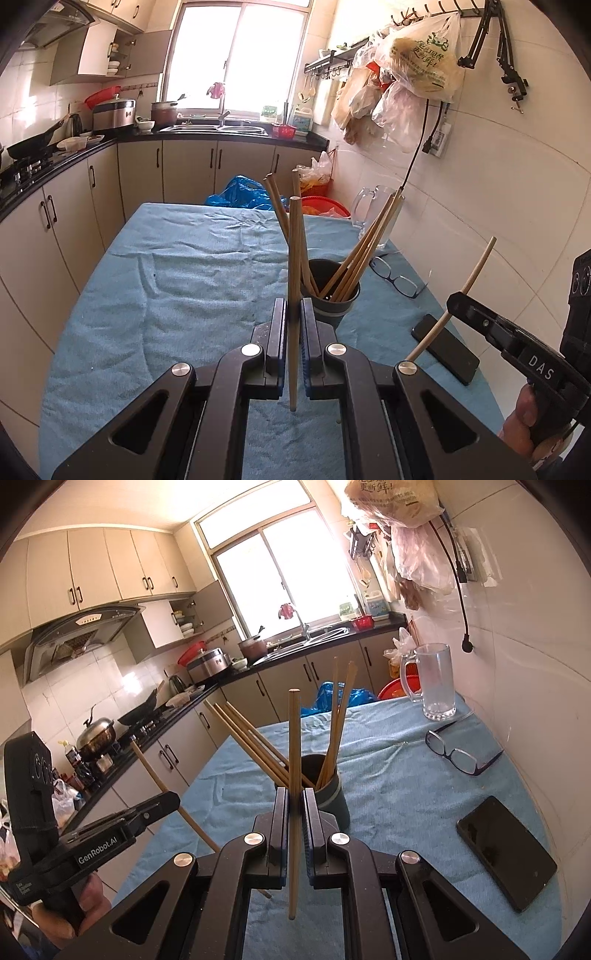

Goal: Organize utensils
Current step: 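Lower the right gripper's chopstick into the cup while the left gripper lowers its own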

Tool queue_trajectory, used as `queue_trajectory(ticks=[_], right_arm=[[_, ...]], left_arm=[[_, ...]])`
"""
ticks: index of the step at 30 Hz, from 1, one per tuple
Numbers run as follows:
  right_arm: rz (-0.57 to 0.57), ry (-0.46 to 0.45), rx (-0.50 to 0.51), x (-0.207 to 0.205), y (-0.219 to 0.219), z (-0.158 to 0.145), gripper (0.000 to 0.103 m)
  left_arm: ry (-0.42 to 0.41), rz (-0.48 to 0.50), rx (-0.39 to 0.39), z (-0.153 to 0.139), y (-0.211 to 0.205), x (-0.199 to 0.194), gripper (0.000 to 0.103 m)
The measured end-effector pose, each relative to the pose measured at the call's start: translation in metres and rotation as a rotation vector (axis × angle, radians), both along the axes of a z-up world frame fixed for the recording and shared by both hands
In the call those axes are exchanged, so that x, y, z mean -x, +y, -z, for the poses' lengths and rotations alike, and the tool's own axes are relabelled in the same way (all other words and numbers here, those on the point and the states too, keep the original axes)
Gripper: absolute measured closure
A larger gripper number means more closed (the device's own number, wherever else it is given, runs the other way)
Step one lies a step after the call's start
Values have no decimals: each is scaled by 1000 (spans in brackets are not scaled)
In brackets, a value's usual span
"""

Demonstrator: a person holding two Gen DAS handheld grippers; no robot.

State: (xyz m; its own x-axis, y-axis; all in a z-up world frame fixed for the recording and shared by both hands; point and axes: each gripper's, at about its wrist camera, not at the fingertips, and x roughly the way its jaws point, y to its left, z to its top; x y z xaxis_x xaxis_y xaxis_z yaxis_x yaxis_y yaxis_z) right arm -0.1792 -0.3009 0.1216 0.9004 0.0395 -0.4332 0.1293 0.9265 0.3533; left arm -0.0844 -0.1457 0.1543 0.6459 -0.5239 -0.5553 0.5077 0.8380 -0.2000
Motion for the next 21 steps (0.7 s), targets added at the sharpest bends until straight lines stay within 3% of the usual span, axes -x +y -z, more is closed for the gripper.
queue_trajectory(ticks=[11,21], right_arm=[[16,-44,14,0,-7,-19,95],[69,-163,19,2,-19,-69,95]], left_arm=[[-28,28,12,-23,-8,-4,97],[-134,46,74,-80,-15,-7,97]])
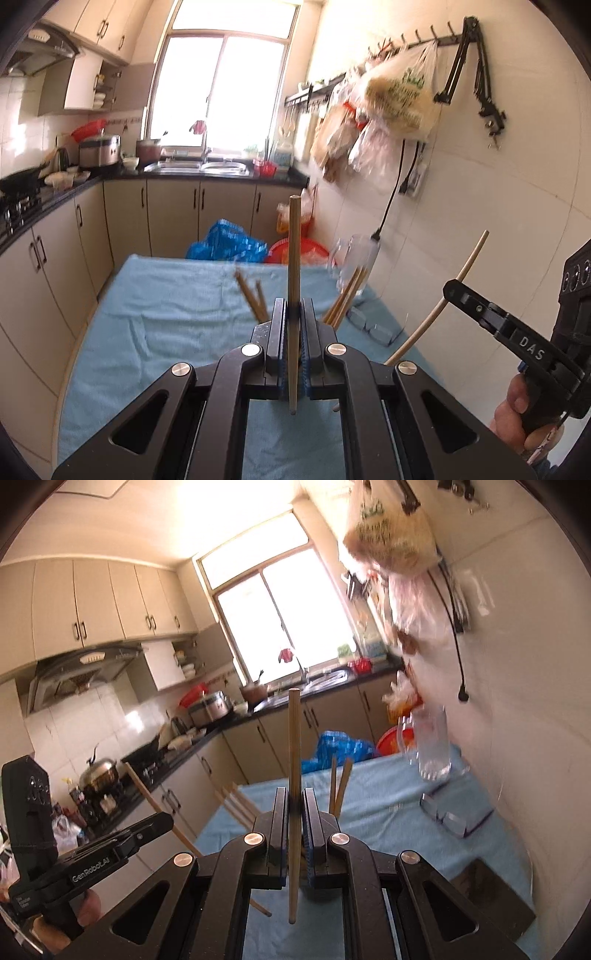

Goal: Organize utensils
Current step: 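Lower the right gripper's chopstick into the cup while the left gripper lowers its own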

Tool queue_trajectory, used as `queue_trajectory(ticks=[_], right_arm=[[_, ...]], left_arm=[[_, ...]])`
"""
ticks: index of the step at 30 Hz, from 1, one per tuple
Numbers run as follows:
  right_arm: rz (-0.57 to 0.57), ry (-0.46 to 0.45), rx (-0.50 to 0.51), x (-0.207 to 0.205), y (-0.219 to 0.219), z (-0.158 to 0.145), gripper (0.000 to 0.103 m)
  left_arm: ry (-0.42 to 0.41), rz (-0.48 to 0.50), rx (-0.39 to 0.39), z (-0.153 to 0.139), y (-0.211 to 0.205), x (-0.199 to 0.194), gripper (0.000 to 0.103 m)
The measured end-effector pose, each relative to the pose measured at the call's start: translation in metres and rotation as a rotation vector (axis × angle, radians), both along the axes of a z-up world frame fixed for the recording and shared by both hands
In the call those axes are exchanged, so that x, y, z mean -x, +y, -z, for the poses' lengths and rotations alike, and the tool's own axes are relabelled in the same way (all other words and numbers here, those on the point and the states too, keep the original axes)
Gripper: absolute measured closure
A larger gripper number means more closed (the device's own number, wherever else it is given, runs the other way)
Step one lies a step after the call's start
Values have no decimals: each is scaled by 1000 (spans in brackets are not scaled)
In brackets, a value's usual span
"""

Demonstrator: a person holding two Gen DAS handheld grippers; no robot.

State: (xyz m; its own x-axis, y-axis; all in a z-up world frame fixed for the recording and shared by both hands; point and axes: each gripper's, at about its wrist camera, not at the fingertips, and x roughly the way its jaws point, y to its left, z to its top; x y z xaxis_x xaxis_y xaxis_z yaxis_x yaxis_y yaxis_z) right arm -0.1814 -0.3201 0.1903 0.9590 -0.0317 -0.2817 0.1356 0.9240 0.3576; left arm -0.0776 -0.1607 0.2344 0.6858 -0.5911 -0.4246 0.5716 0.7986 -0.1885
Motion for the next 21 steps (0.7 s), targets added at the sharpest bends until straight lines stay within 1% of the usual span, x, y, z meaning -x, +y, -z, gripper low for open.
queue_trajectory(ticks=[4,6,9,11,14,21], right_arm=[[32,-42,-1,-5,-5,-17,95],[48,-52,-7,-11,-7,-22,95],[68,-63,-13,-20,-10,-26,95],[89,-62,-2,-26,-11,-26,95],[106,-48,2,-38,-14,-22,95],[98,11,-24,-62,-24,1,95]], left_arm=[[-48,-4,29,-20,-6,-5,97],[-58,-8,41,-27,-11,-12,97],[-68,-15,58,-30,-18,-23,97],[-65,-21,69,-28,-23,-31,97],[-33,-19,71,-16,-31,-44,97],[34,-16,40,20,-39,-64,97]])
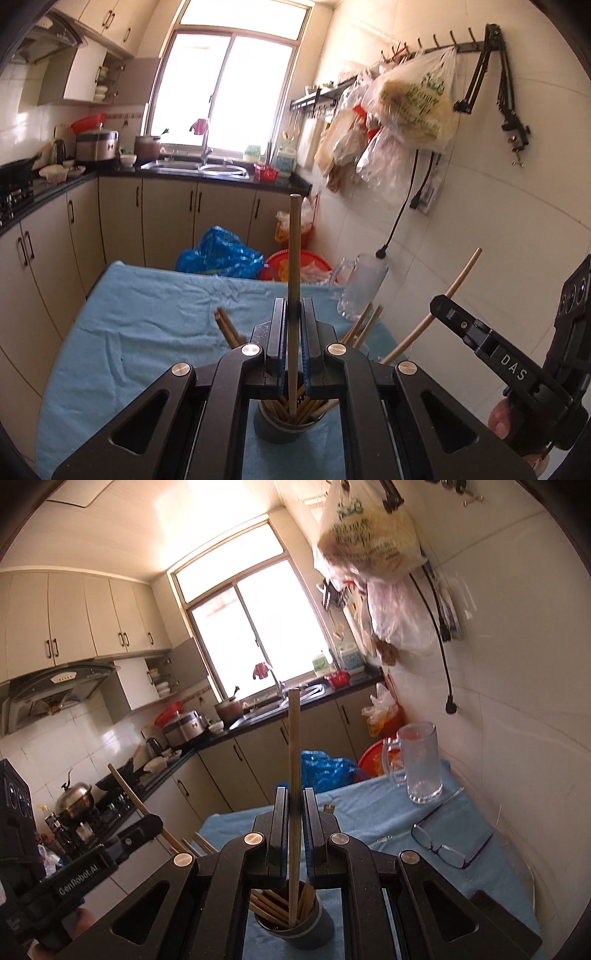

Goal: Organize utensils
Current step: 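Lower the right gripper's chopstick into the cup while the left gripper lowers its own, then open the right gripper into the cup while the left gripper releases its chopstick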

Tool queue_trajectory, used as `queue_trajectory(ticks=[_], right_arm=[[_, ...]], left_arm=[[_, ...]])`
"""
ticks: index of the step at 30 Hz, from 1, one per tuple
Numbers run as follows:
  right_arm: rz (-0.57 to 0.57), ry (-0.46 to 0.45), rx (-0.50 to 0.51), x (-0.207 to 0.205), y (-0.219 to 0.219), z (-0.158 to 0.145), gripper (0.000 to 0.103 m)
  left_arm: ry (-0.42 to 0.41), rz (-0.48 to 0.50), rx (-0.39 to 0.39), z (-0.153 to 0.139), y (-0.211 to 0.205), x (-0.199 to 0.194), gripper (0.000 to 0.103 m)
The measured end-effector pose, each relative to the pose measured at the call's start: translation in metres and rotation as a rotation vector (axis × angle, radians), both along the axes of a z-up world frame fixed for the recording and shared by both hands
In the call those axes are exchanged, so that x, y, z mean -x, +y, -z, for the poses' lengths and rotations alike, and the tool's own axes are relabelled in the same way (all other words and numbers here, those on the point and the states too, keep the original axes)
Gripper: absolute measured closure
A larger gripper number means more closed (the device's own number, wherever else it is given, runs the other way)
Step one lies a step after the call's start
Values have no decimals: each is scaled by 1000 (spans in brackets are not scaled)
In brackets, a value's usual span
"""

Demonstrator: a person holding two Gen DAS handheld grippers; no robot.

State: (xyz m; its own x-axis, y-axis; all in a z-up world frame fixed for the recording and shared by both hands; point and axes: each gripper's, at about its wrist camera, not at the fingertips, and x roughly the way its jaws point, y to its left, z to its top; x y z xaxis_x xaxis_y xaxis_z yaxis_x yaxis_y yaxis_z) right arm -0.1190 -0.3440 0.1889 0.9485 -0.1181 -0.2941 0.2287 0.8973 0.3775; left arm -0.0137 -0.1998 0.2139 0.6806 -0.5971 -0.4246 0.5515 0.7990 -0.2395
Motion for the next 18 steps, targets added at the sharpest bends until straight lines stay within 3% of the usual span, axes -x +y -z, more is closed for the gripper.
queue_trajectory(ticks=[18], right_arm=[[-50,147,-19,-28,7,61,95]], left_arm=[[35,-8,-63,62,5,-4,96]])
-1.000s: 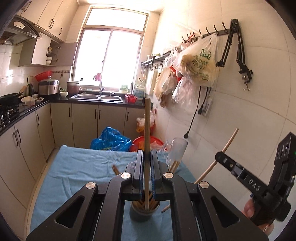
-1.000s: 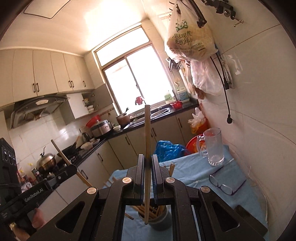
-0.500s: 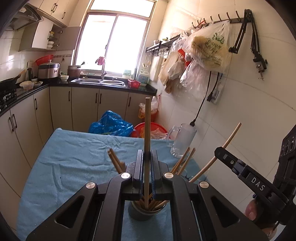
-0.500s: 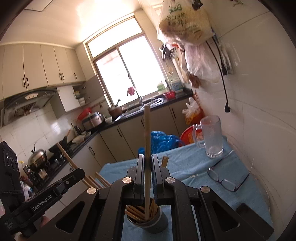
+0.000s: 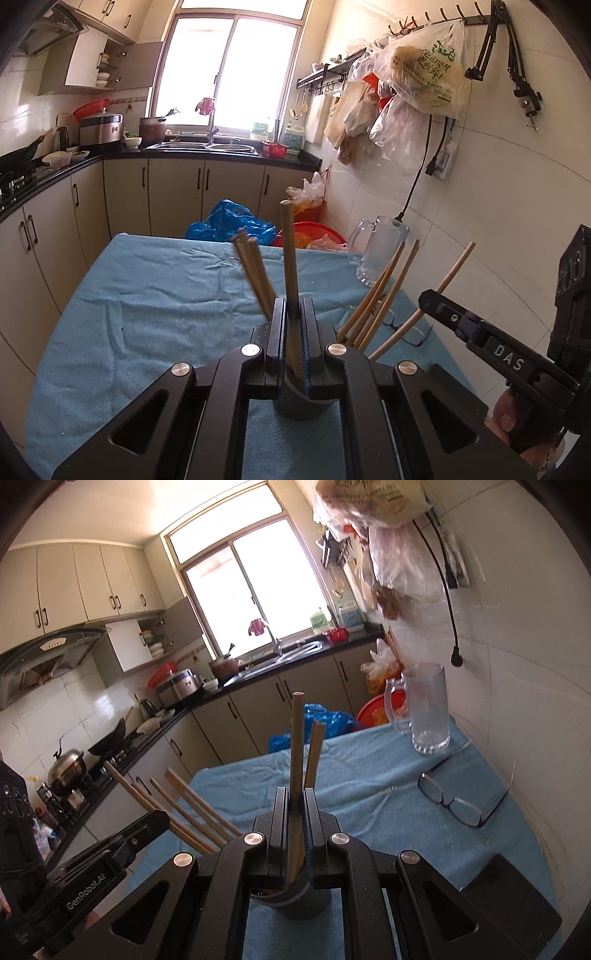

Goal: Organize utensils
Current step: 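Open the right gripper into the cup while the left gripper releases its chopstick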

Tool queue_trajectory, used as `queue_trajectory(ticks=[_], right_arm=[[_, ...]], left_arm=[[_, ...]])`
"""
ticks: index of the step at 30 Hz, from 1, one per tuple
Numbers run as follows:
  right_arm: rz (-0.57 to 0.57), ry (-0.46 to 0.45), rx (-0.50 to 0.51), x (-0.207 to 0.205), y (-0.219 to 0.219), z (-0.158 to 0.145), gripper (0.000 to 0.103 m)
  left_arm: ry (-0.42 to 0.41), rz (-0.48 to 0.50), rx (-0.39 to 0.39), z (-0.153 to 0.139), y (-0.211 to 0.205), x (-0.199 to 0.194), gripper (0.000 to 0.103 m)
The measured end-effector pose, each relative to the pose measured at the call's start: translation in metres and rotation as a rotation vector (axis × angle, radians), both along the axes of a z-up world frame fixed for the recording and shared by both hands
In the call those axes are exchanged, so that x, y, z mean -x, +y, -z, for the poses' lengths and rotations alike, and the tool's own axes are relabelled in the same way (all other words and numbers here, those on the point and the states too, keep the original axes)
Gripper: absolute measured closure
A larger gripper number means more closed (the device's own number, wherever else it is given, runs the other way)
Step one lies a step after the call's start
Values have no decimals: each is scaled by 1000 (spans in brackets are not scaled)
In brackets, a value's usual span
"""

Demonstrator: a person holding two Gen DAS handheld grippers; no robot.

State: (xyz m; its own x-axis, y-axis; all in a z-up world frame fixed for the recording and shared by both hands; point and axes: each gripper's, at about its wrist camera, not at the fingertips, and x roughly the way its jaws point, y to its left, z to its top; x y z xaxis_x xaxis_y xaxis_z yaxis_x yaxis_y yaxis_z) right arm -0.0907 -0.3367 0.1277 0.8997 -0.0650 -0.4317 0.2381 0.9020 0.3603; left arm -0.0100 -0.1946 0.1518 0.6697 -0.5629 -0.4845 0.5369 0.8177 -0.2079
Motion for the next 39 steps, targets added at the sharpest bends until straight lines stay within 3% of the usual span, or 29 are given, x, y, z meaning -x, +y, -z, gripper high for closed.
queue_trajectory(ticks=[12,29,31,35,39], right_arm=[[-12,49,-20,-15,-1,21,95],[-26,42,-18,-13,1,14,94],[-25,38,-14,-10,1,11,94],[-21,28,-11,-3,3,6,94],[-13,17,-6,6,3,-1,94]], left_arm=[[3,-2,-37,16,-12,-4,96],[-27,-31,-46,17,-8,-4,95],[-33,-38,-48,16,-7,-3,94],[-51,-54,-51,13,-4,3,82],[-65,-66,-53,9,1,10,80]])
